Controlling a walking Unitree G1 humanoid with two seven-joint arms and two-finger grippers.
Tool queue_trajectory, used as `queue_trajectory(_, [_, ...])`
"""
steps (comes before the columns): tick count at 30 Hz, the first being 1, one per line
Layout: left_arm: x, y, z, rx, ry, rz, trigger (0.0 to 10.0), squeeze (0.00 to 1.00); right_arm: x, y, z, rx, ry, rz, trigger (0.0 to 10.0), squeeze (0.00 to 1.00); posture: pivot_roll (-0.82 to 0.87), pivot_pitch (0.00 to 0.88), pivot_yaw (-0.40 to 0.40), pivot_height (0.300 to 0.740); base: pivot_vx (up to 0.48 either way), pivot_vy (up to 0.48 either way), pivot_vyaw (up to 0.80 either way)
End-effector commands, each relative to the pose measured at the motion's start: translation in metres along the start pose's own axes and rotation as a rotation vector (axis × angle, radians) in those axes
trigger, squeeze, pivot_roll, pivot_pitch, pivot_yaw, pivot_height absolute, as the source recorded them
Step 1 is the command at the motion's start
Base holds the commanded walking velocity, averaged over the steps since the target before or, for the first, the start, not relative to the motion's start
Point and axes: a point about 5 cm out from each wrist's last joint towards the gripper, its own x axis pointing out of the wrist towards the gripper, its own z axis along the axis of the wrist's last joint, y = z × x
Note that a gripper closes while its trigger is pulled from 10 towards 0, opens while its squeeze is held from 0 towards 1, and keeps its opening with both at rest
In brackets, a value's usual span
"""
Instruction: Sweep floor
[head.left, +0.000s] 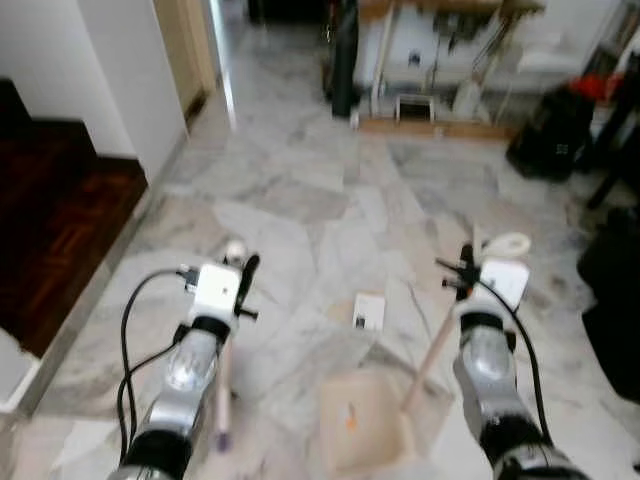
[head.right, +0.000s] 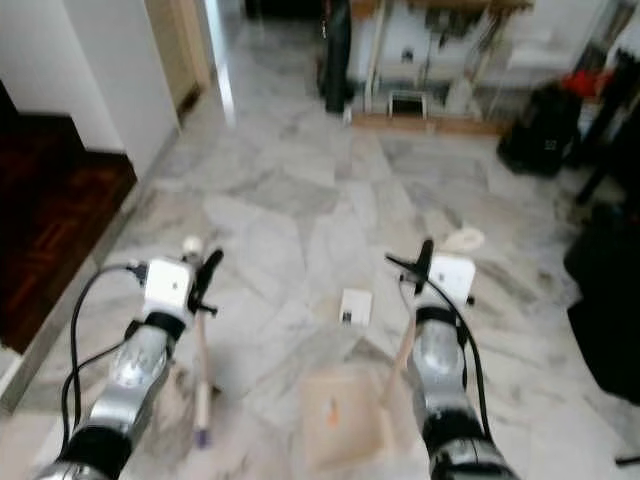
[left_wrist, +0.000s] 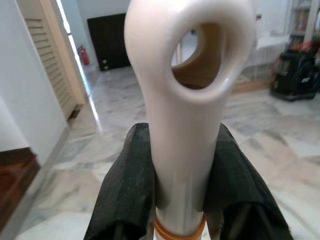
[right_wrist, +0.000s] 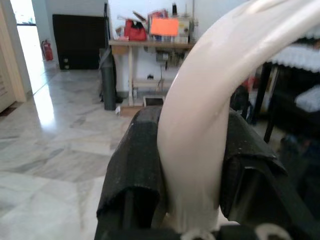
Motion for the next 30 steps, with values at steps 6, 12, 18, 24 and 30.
queue_trajectory(6, [0.0048,0.0075,0.0111,0.03,-0.051,0.014,10.0,0.0,0.0061,0.0081,0.0112,0.034,-0.042,0.009,10.0,0.0,0.02,0.0,-0.031,0.74,0.276,0.0,-0.13])
queue_trajectory(12, [0.0049,0.0082,0.0114,0.03,-0.051,0.014,10.0,0.0,0.0059,0.0083,0.0121,0.035,-0.052,0.009,10.0,0.0,0.02,0.0,-0.028,0.74,0.276,0.0,-0.51])
queue_trajectory(18, [0.0052,0.0097,0.0118,0.033,-0.052,0.017,10.0,0.0,0.0061,0.0089,0.0132,0.034,-0.059,0.011,10.0,0.0,0.02,0.0,-0.028,0.74,0.276,0.0,0.0])
queue_trajectory(24, [0.0056,0.0095,0.0121,0.034,-0.051,0.018,10.0,0.0,0.0063,0.0089,0.0136,0.03,-0.061,0.014,10.0,0.0,0.02,0.0,-0.029,0.74,0.275,0.0,0.0])
queue_trajectory(30, [0.0049,0.0106,0.0118,0.036,-0.049,0.014,10.0,0.0,0.0051,0.0113,0.0126,0.035,-0.057,0.017,10.0,0.0,0.02,0.0,-0.022,0.74,0.277,0.0,0.0])
